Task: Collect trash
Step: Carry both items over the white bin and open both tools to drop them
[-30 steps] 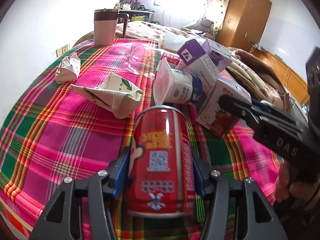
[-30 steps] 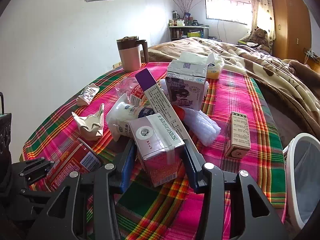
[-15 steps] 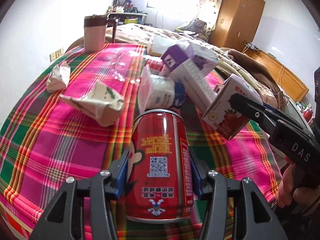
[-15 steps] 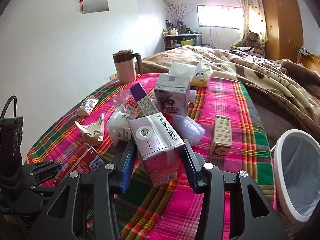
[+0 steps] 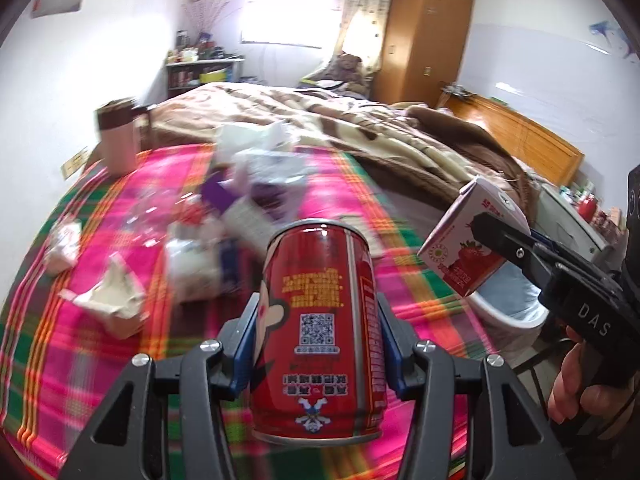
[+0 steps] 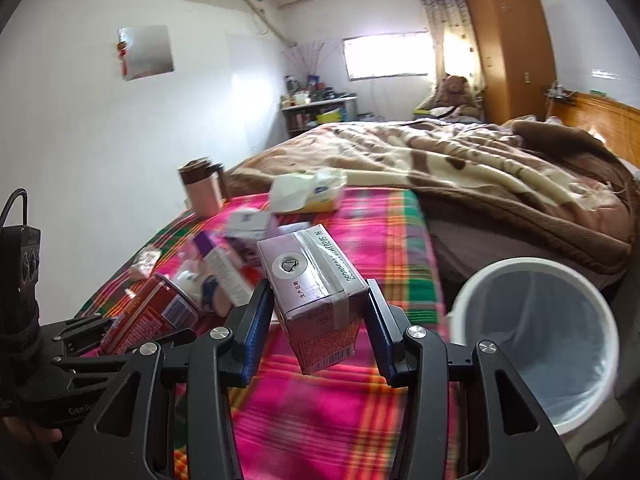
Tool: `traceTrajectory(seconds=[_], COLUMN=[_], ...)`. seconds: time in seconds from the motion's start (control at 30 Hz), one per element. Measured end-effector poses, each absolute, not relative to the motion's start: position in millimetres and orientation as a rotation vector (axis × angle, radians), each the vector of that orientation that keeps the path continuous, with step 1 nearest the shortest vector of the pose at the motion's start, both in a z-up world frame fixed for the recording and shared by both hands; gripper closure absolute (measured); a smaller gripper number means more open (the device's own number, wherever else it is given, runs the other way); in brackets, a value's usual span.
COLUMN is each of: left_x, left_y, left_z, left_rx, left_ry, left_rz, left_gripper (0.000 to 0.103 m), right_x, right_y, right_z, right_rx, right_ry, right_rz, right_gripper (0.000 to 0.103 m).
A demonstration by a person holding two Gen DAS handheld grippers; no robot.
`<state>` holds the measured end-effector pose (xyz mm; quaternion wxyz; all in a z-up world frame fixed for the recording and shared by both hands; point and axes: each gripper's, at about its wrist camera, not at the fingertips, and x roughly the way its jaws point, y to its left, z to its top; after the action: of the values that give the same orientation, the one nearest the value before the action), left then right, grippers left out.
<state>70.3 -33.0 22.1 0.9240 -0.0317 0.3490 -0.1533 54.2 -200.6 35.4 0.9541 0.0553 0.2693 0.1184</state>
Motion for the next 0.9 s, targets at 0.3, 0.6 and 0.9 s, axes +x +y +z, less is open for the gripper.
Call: traceTrajectory(seconds=[0.3,0.6,0.9], left_x=[97,116,128], left_y=[-118,-197,-252], left_z=[34,29,13], left_rx=[-0.018,0.035,0.093], left_ry=[0.708,0.713,0.761], left_rz=[-0.498,-0.621,-0.67], left_gripper=[0.049,0.049,0.049], right_x=[54,63,64], right_y=[-262,-305,-344], right_z=[35,16,2], right_rx=[0.135,0.165,0.181], right_ry=[0.536,0.591,0.637], right_rz=[0.032,-0.123,-0.212], right_gripper=[0.057,0.057,0.057])
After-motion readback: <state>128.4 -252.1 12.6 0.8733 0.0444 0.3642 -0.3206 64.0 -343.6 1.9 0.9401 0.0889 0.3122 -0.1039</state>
